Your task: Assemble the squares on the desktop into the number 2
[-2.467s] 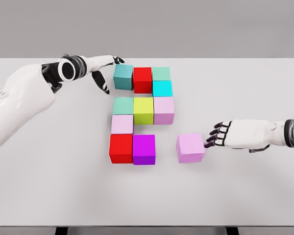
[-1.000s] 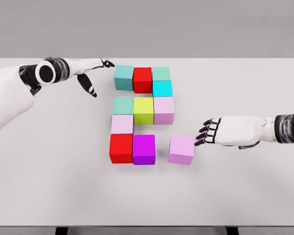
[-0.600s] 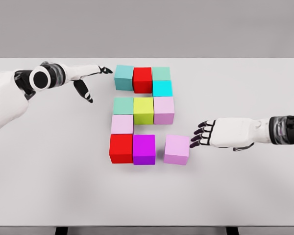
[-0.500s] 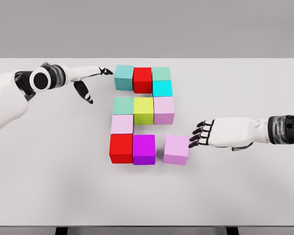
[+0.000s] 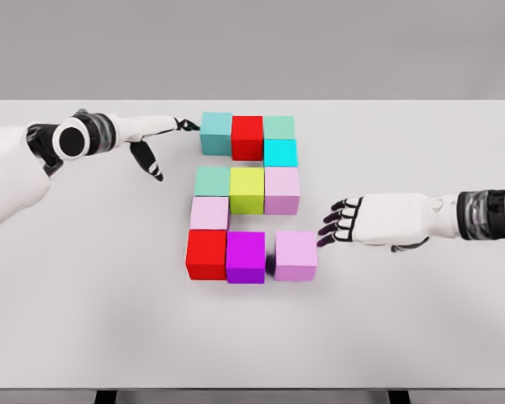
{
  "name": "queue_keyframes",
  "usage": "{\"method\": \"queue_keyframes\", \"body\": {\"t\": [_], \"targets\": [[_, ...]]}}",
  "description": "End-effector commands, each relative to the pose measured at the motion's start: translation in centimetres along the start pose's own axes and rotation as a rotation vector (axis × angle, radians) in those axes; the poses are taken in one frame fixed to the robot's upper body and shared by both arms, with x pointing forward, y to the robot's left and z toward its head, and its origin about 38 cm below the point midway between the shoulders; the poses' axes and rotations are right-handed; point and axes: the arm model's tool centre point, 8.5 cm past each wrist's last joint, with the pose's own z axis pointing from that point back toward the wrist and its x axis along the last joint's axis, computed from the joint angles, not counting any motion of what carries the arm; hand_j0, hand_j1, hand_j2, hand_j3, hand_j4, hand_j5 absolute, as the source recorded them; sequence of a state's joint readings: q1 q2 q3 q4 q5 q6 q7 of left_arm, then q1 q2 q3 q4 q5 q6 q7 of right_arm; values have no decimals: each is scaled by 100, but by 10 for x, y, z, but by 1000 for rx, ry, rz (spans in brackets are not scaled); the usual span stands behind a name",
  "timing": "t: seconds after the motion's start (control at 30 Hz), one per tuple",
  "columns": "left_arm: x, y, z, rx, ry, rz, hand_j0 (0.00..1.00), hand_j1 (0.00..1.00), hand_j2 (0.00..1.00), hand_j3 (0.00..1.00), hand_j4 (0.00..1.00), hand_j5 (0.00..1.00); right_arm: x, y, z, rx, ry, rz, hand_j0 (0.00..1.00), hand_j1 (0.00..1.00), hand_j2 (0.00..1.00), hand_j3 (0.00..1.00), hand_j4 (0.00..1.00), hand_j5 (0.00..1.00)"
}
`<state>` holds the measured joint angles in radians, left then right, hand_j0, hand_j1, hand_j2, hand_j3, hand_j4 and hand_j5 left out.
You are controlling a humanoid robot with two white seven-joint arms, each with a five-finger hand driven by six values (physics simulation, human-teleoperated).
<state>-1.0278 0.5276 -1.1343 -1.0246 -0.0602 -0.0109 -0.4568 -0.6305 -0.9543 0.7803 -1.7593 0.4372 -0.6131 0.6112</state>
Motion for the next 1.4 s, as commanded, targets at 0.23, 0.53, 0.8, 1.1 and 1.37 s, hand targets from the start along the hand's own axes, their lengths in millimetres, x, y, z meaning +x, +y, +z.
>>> {"method": "queue_keyframes", "body": {"t": [0.23, 0.53, 0.8, 1.1, 1.37], "targets": [[-28, 5, 20, 15, 50, 8, 100, 100, 100, 100, 100, 100, -3, 8, 10, 19, 15, -23, 100, 100, 100, 100, 100, 100], [-58, 4, 101, 18, -293, -246, 100, 100, 100, 100, 100, 100, 10, 19, -6, 41, -37, -41, 100, 100, 100, 100, 100, 100], [-114, 1, 155, 26, -154, -203, 100, 100, 100, 100, 100, 100, 12, 10, -16, 12, -57, -33, 100, 100, 100, 100, 100, 100], [-113, -3, 150, 17, -155, -201, 100, 100, 100, 100, 100, 100, 8, 8, -10, 20, -41, -21, 100, 100, 100, 100, 100, 100], [-111, -15, 141, -7, -169, -194, 100, 100, 100, 100, 100, 100, -1, 7, -6, 19, -17, -26, 100, 100, 100, 100, 100, 100]]}}
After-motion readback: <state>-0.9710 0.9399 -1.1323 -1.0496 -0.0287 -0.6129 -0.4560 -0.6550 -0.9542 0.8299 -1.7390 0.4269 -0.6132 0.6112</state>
